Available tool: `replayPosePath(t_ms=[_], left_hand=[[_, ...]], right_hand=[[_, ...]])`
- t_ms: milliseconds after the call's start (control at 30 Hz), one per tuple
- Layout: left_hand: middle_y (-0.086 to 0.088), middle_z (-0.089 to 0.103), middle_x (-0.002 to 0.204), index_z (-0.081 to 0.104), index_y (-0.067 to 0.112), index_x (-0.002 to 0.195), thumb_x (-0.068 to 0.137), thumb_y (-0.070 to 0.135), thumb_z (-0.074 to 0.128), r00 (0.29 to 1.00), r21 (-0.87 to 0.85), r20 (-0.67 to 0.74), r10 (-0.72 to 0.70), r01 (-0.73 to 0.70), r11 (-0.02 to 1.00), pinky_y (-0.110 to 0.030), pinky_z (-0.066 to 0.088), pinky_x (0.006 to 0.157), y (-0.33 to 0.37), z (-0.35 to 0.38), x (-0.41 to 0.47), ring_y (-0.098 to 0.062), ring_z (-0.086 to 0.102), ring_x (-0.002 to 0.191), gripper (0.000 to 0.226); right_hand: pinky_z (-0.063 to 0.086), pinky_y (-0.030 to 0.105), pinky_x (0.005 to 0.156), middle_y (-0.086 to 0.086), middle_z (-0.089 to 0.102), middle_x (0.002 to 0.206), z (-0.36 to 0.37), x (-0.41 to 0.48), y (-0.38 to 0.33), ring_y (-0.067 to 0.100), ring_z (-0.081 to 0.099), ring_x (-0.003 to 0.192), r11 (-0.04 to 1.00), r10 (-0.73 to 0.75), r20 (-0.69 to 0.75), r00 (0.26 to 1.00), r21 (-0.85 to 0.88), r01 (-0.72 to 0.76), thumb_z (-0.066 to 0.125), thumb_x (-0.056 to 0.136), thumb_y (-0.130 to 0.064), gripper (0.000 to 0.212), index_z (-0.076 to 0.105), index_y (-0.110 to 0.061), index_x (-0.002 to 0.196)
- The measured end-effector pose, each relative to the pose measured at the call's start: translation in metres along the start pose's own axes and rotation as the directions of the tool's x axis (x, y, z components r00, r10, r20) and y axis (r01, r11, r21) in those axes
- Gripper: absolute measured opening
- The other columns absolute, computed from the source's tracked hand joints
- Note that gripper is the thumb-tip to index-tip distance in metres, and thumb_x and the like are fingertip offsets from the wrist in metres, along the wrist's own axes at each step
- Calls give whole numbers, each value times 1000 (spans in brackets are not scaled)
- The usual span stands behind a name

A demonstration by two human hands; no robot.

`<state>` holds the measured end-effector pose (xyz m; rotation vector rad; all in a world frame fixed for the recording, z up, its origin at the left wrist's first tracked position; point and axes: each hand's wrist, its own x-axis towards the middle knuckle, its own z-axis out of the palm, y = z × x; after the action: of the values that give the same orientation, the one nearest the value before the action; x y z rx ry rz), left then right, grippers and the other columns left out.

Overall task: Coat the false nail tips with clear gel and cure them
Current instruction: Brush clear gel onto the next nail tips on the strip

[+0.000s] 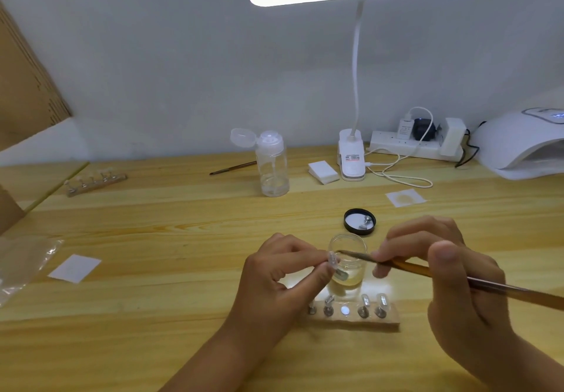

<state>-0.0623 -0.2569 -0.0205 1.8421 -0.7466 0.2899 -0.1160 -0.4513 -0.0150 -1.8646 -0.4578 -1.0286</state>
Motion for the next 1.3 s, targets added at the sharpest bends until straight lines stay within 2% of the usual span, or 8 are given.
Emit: replayPosePath(t_ms=[133, 300, 400, 533, 733, 933, 1133, 1300], left_hand=[[14, 70, 81, 80, 27, 92, 82, 27, 72, 1000, -15, -2, -8, 8, 1000, -8, 36, 69, -1, 0, 0, -9, 60, 83, 13], [17, 71, 81, 79, 32, 94, 83, 30, 71, 1000, 0, -1, -15, 15, 1000, -7, 36, 69, -1, 0, 1, -8, 60, 84, 14], [19, 72, 83, 79, 31, 94, 82, 29, 72, 1000, 5, -3, -12, 12, 1000, -6, 36, 69, -1, 0, 1, -6, 61, 84, 14], [18, 74, 83, 80, 26, 89, 81, 20, 74, 1000, 10, 0, 2, -2, 1000, -6, 37, 69, -3, -1, 0, -7, 64, 82, 12], [16, 73, 79, 80, 21, 85, 77, 17, 74, 1000, 15, -19, 5, -5, 1000, -6, 37, 68, -1, -1, 1, -6, 63, 78, 11], [15, 74, 80, 80, 23, 86, 78, 17, 73, 1000, 5, -9, -5, 5, 1000, -7, 37, 68, 1, -3, 1, -7, 60, 76, 12], [14, 73, 78, 79, 26, 84, 78, 16, 72, 1000, 12, 9, -9, 9, 1000, -8, 37, 67, 4, -2, 1, -8, 59, 76, 14], [13, 74, 79, 80, 21, 86, 78, 18, 72, 1000, 12, 8, -13, 13, 1000, -8, 37, 68, 3, -2, 1, -8, 60, 76, 12]], right_hand=[[40, 42, 83, -13, 69, 77, 3, -1, 2, 19, 63, 93, 999, 25, 33, 999, -27, -24, 26, 108, -42, 56, 71, -19, 85], [40, 34, 82, -14, 67, 66, 2, -2, -1, 15, 62, 88, 998, 29, 42, 999, 47, -31, 25, 108, -42, 58, 70, -21, 79], [41, 35, 81, -14, 67, 66, 2, -2, -2, 15, 62, 89, 997, 37, 27, 999, 67, -38, 25, 108, -43, 59, 70, -19, 78], [41, 41, 82, -13, 69, 75, 2, -1, 0, 19, 62, 94, 999, 46, 11, 999, 7, -46, 26, 108, -45, 58, 72, -17, 85], [38, 33, 84, -16, 68, 78, 4, -1, -1, 13, 63, 94, 996, -19, 85, 996, -83, 27, 26, 108, -41, 52, 70, -23, 88], [38, 33, 83, -17, 64, 66, 1, -1, -2, 11, 62, 92, 997, -38, 81, 996, -69, 44, 24, 109, -38, 58, 71, -21, 80], [36, 31, 86, -18, 68, 81, 2, 0, -3, 11, 61, 96, 987, -54, 112, 992, -145, 70, 25, 108, -38, 52, 71, -21, 90], [35, 31, 87, -16, 65, 67, 1, 1, -4, 11, 62, 92, 988, -69, 104, 992, -128, 82, 25, 109, -37, 58, 71, -19, 79]])
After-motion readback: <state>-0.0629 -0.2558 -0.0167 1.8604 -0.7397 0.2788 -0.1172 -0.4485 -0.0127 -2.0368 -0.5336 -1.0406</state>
